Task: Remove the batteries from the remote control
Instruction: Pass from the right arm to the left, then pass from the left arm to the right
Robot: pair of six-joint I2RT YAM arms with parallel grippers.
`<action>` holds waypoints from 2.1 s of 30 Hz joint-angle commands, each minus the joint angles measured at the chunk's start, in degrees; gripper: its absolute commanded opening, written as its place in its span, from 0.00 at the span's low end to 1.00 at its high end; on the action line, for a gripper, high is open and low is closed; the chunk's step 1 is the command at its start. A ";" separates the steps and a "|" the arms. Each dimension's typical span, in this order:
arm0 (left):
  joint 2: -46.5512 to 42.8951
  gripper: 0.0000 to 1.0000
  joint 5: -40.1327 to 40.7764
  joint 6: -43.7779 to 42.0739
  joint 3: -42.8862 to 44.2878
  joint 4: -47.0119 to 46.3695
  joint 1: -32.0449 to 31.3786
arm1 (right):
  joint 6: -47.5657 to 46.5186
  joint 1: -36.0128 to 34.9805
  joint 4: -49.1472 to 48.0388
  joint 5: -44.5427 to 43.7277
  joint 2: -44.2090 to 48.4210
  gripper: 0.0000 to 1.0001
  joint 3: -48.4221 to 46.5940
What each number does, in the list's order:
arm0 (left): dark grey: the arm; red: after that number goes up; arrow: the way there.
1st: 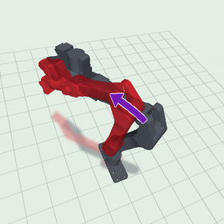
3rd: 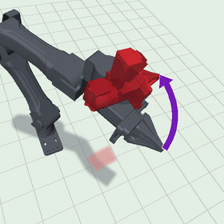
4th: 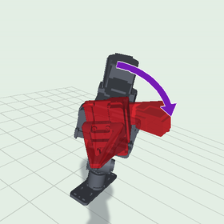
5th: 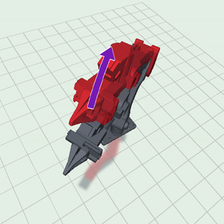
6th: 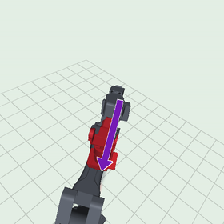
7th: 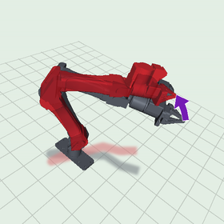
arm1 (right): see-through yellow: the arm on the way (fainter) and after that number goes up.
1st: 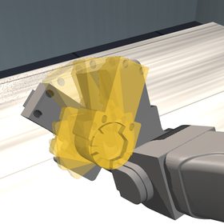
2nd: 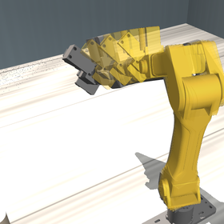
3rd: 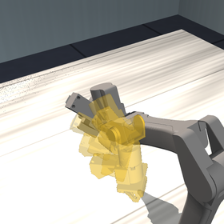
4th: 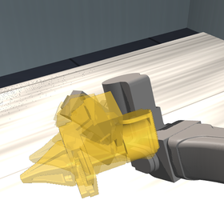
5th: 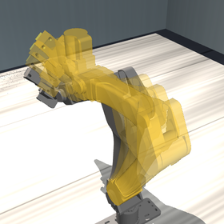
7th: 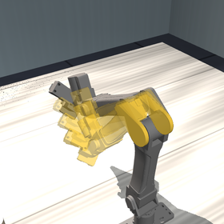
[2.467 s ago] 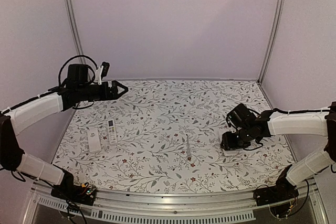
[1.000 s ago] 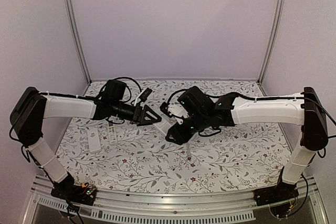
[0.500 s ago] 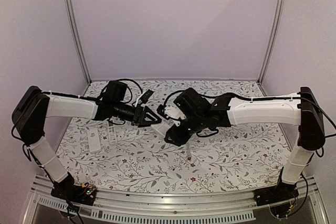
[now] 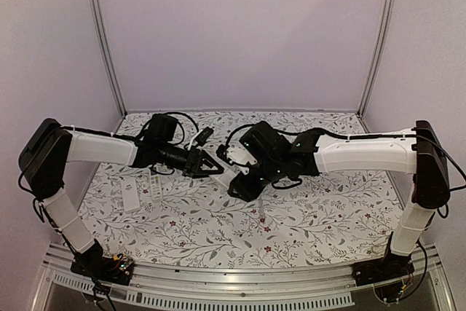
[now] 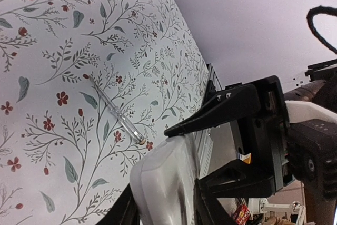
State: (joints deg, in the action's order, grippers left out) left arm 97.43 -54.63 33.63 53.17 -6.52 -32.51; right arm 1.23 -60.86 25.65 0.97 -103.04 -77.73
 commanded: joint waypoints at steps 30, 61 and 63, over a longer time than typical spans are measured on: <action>-0.94 0.00 -5.74 4.36 -2.28 -9.57 1.29 | 4.58 -1.19 -11.83 -9.24 7.54 0.98 7.86; -14.31 0.00 -9.11 12.16 -11.16 -34.96 5.66 | 38.67 7.16 -62.56 14.58 17.44 0.85 32.13; -14.15 0.00 -9.38 12.25 -11.13 -35.19 5.15 | 38.37 7.09 -62.45 15.66 16.52 0.82 31.31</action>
State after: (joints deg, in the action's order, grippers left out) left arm 83.88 -62.13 44.91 42.46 -38.37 -26.41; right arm 39.70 -53.60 -34.98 12.80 -84.64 -44.03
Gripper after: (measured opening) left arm 0.146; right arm 0.839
